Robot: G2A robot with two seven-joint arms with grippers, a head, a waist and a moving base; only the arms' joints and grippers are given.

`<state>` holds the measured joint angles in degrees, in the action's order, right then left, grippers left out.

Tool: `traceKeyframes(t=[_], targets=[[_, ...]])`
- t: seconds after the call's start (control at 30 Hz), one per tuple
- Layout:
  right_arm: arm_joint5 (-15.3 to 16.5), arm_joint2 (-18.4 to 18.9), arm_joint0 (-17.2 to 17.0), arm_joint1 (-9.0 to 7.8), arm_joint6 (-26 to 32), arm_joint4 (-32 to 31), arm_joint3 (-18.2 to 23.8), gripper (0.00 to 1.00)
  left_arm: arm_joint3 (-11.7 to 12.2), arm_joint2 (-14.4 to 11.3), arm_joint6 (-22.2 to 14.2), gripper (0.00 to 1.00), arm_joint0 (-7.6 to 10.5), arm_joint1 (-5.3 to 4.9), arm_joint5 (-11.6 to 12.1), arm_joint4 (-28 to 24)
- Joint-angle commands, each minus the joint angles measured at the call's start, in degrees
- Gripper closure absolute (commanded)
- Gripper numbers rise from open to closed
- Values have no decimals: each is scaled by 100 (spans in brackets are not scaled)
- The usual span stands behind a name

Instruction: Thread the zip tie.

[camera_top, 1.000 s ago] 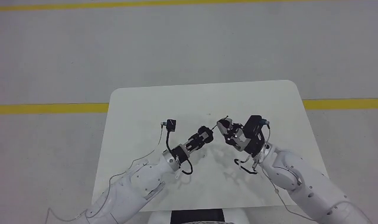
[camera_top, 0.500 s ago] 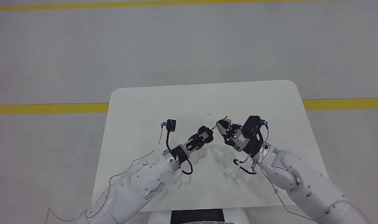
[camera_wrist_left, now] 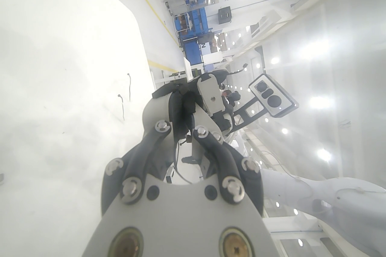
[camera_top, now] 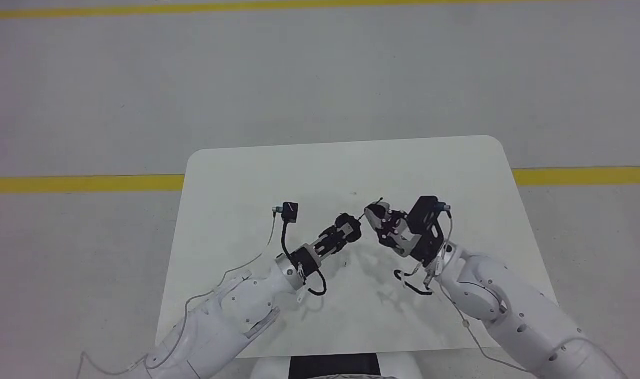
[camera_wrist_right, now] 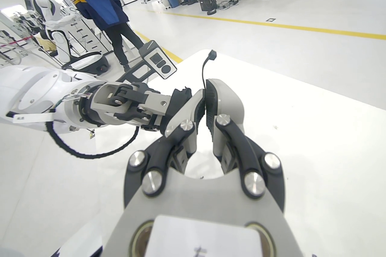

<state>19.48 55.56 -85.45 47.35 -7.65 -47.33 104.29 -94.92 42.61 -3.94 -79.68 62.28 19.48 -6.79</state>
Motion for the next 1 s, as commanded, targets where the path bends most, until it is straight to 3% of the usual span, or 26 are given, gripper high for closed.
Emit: traceKeyframes(t=[0.0,0.97], targets=[[0,-15,8,1,-5,31,-1,100,0,0,0,100,0,0,0,0],[0,-165,113,-50,124,153,-7,100,0,0,0,100,0,0,0,0]])
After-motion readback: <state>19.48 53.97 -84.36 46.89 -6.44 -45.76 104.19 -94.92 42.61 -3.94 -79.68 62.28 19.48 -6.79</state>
